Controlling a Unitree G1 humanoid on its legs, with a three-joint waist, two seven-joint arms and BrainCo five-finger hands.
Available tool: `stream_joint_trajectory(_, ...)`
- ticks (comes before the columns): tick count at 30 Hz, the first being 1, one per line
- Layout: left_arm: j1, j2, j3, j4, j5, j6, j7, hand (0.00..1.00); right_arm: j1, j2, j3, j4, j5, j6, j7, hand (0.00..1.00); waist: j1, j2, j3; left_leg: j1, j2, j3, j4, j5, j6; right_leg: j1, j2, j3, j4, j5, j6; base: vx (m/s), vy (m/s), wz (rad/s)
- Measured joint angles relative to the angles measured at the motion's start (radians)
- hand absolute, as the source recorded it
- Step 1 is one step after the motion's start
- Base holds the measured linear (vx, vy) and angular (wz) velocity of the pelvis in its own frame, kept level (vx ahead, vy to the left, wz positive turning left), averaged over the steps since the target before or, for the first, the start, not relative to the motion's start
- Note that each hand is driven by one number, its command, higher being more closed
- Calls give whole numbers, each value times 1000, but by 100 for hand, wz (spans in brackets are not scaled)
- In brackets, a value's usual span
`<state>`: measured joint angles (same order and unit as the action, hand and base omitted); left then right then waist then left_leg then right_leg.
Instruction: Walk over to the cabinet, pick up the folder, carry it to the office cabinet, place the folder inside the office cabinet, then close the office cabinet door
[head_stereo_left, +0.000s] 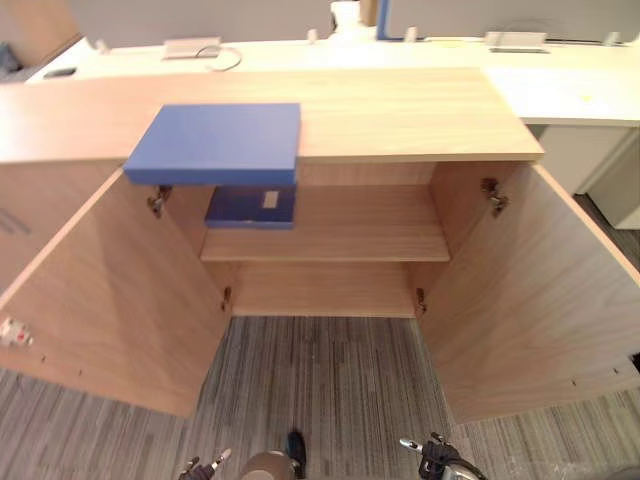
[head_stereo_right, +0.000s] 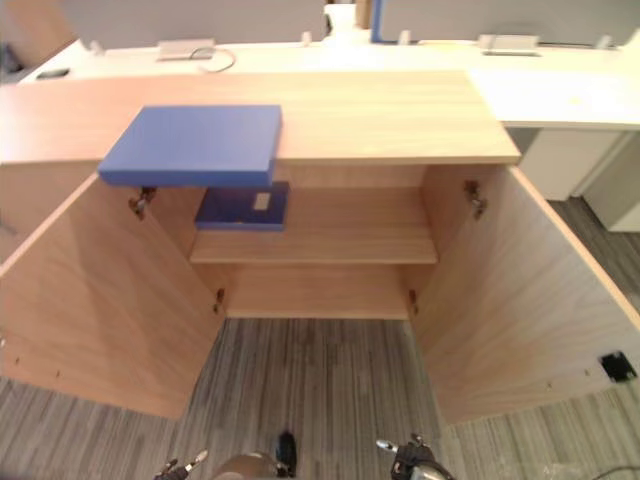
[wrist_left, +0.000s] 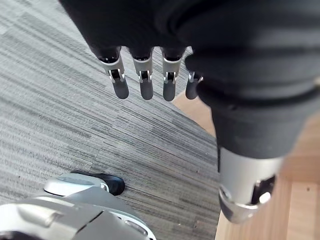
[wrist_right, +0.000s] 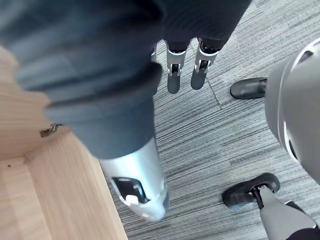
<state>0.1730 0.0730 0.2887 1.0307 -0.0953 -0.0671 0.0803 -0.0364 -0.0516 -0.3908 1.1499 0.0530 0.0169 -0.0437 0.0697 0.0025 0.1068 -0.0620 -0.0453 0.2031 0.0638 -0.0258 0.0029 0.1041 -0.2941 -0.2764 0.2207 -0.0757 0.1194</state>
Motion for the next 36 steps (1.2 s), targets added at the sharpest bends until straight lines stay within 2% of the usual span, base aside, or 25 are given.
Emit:
stream_joint_trajectory(1,4,1,-13,0,4,0,0,0,5,-1,0,-1,0,0,1,0,-1,4,-2,17,-3,0,-20,2,4,-21,-7,8,49,0,0,79,161,-63)
stream_joint_trajectory(2,10,4,-34,1,9,0,-1,0,23,-2,1,-5,-1,0,4,0,-5,12,-4,60,-9,-3,-53,4,6,-66,-27,12,177,1,-2,94,146,-23)
stream_joint_trajectory(3,15,11,-51,3,8,0,-8,0,47,-2,3,-9,-7,1,7,0,-13,16,-2,99,-13,-8,-67,5,8,-113,-57,9,322,13,-24,98,131,-8)
stream_joint_trajectory(4,19,13,-58,3,8,0,-14,0,61,0,4,-25,-15,-13,7,0,-18,19,-1,112,-14,-10,-68,7,10,-133,-71,6,388,20,-46,105,86,12)
stream_joint_trajectory(5,29,12,-66,6,7,1,-24,0,64,-8,24,-46,-19,-14,10,0,-33,17,0,139,-15,-12,-68,17,25,-162,-86,0,485,4,-62,115,33,17)
stream_joint_trajectory(7,28,17,-72,19,-11,2,-43,0,58,-14,63,-47,-29,-14,15,0,-51,20,0,158,-12,-32,-72,14,38,-190,-58,-13,514,-93,-50,156,-38,32)
stream_joint_trajectory(8,24,20,-78,19,-39,2,-55,0,45,-10,74,-45,-30,-15,21,0,-62,21,5,161,-2,-56,-65,26,50,-204,-4,0,462,-143,-44,213,-151,49)
stream_joint_trajectory(9,18,20,-78,20,-80,2,-69,0,33,-7,79,-41,-31,-15,23,0,-65,26,20,164,16,-71,-53,28,52,-210,68,34,377,-166,-39,219,-180,53)
stream_joint_trajectory(10,16,20,-78,19,-105,3,-76,0,32,-7,79,-39,-31,-15,24,0,-68,26,21,163,24,-81,-44,26,51,-205,106,56,306,-164,-40,173,-189,58)
stream_joint_trajectory(11,16,23,-77,9,-138,1,-85,0,34,-1,80,-39,-31,-15,28,0,-64,11,20,163,19,-109,-32,15,34,-190,141,80,144,-101,-73,118,-162,53)
stream_joint_trajectory(12,18,31,-73,-5,-170,-2,-92,0,35,6,83,-37,-31,-15,31,0,-59,-16,25,171,0,-115,-30,8,22,-192,125,79,102,-53,-81,148,-222,47)
stream_joint_trajectory(14,38,-6,-65,-63,-224,-2,-101,0,40,0,109,-39,-32,-14,33,0,-47,11,2,157,35,-133,-27,-7,-7,-175,157,57,63,-55,-79,135,-205,20)
stream_joint_trajectory(15,46,-15,-64,-85,-241,-2,-103,0,39,0,110,-40,-33,-14,34,0,-45,17,-2,150,45,-137,-25,-8,-11,-168,167,47,45,-50,-85,120,-187,24)
stream_joint_trajectory(16,61,-32,-68,-134,-310,-1,-118,0,41,4,112,-50,-35,-14,38,0,-46,22,-4,142,61,-155,-26,-9,-18,-150,187,21,2,-42,-95,89,-193,37)
stream_joint_trajectory(20,120,-53,-140,-360,-482,2,-151,0,72,4,118,-56,-37,-10,41,0,-35,15,-16,133,96,-208,-57,-3,-44,-95,231,-44,-95,-24,-110,104,-155,38)
stream_joint_trajectory(22,150,-53,-158,-441,-522,1,-153,0,82,1,117,-58,-39,-6,41,0,-31,8,-21,135,99,-215,-63,-5,-49,-83,237,-55,-112,-23,-109,121,-40,18)
stream_joint_trajectory(23,175,-51,-166,-511,-559,5,-155,0,83,-3,117,-65,-45,-2,41,0,-26,14,-26,135,100,-215,-65,-9,-54,-76,238,-58,-119,-23,-109,112,15,9)
stream_joint_trajectory(26,243,-44,-162,-766,-604,11,-155,0,100,4,119,-103,-75,2,42,0,-18,5,-29,156,90,-219,-75,-11,-57,-35,230,-82,-147,-20,-104,110,48,20)
stream_joint_trajectory(28,256,-47,-141,-885,-603,9,-149,0,108,9,119,-128,-75,3,42,0,-6,0,-31,156,83,-219,-74,-11,-57,-26,224,-94,-155,-17,-98,48,51,23)
stream_joint_trajectory(31,258,-104,-35,-1097,-546,-6,-95,0,119,31,117,-146,-74,3,41,0,25,-21,-34,147,69,-235,-63,-17,-51,-9,212,-116,-172,-13,-91,32,64,25)
stream_joint_trajectory(33,260,-147,32,-1234,-414,-29,3,0,146,59,113,-175,-73,4,34,0,37,-38,-26,145,58,-269,-35,-35,-39,21,200,-151,-174,-15,-81,1,58,42)
stream_joint_trajectory(34,263,-150,48,-1260,-384,-35,29,0,148,67,113,-178,-72,4,31,0,41,-42,-27,143,54,-274,-29,-39,-38,25,197,-158,-173,-17,-79,-16,42,33)
stream_joint_trajectory(36,268,-161,102,-1342,-173,-40,167,0,153,88,113,-183,-62,4,9,0,57,-56,-32,128,44,-292,-11,-47,-30,25,188,-171,-172,-17,-72,-20,47,22)
